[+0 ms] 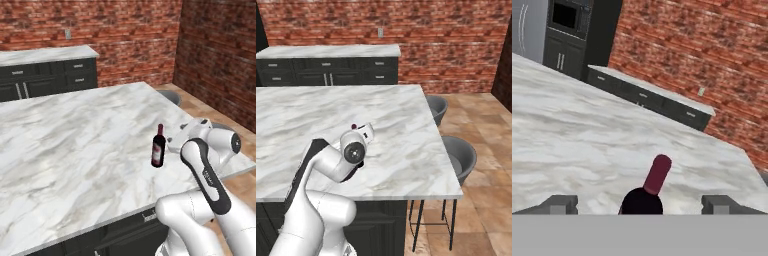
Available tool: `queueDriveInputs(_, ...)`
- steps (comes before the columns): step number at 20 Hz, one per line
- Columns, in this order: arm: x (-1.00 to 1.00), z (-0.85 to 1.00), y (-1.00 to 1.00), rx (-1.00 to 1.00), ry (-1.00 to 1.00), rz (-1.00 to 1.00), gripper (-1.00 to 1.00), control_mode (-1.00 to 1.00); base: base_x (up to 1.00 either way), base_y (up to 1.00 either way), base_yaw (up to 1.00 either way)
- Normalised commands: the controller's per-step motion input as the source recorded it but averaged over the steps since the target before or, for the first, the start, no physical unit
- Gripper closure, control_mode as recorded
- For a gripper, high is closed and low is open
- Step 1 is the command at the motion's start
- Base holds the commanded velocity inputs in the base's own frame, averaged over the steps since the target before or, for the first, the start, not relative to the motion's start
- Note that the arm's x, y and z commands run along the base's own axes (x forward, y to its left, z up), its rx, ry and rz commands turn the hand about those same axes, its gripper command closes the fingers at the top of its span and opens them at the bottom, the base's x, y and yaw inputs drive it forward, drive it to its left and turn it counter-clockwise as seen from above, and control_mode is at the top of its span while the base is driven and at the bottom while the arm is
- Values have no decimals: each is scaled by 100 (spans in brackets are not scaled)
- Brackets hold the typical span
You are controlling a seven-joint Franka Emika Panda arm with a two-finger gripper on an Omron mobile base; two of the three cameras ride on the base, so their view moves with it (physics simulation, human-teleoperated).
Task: Move the drinks to the dining counter.
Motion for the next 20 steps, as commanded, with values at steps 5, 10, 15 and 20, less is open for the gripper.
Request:
queueDriveInputs(5, -9, 6, 0, -1, -6, 0, -100, -100, 0, 0, 0)
queueDriveInputs(10, 0, 0, 0, 0, 0, 0, -100, 100, -33, -2, 0)
queueDriveInputs(15, 0, 0, 0, 0, 0, 0, -100, 100, -100, -29, -1)
queueDriveInputs(20, 0, 0, 0, 0, 0, 0, -100, 100, -74, -28, -39)
